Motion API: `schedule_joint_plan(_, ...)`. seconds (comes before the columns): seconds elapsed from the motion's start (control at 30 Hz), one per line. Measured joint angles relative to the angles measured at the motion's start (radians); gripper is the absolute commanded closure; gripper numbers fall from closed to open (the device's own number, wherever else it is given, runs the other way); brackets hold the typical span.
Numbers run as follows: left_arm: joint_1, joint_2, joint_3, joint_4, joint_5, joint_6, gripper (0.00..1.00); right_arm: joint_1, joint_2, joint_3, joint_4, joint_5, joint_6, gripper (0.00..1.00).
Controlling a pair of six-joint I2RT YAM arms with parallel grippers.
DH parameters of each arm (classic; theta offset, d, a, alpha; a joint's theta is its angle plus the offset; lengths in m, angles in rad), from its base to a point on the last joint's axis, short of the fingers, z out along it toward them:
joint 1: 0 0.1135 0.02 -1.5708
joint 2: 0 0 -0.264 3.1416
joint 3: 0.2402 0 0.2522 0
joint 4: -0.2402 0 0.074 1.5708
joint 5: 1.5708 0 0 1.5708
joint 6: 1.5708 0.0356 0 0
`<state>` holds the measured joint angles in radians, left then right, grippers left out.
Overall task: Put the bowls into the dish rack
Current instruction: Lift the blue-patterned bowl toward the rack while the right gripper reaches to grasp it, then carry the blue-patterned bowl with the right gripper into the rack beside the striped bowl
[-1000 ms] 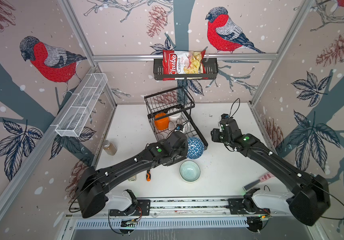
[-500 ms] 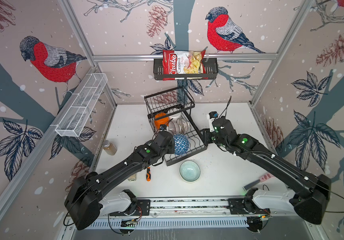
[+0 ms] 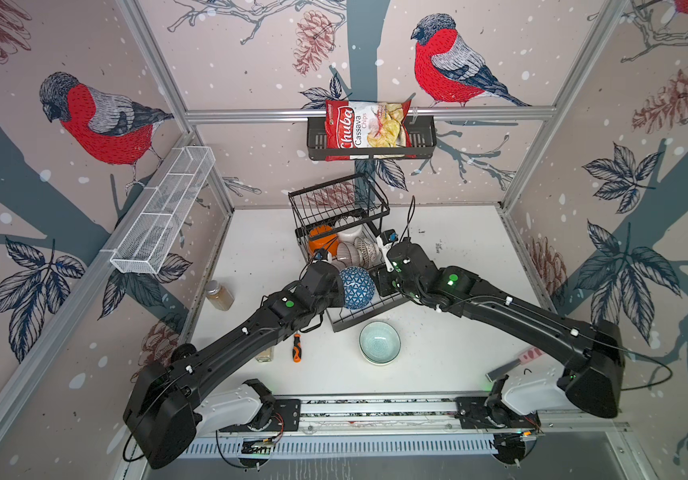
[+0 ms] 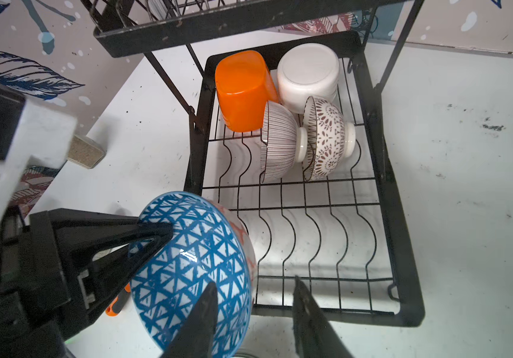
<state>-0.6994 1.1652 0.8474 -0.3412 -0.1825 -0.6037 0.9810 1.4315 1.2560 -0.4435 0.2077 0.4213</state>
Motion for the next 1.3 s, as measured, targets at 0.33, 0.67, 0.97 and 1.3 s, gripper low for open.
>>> schedule_joint_plan(0.33,0.021,-0.009,-0.004,0.000,0.024,0.003,1.00,0.026,0.095,0.043,-0.017,0.003,0.005,0.64)
schedule_joint_plan(0.67,0.049,-0.039,-0.027,0.018,0.026,0.009,1.00,0.048,0.173,0.079,-0.036,0.040,0.027,0.79)
schedule_joint_plan(0.97,0.055,-0.049,-0.054,0.049,0.028,0.002,1.00,0.060,0.208,0.100,-0.036,0.106,0.060,0.98)
schedule_joint_plan(1.3,0.055,-0.061,-0.096,0.104,0.039,-0.006,0.70,0.076,0.260,0.144,-0.083,0.201,0.084,1.00)
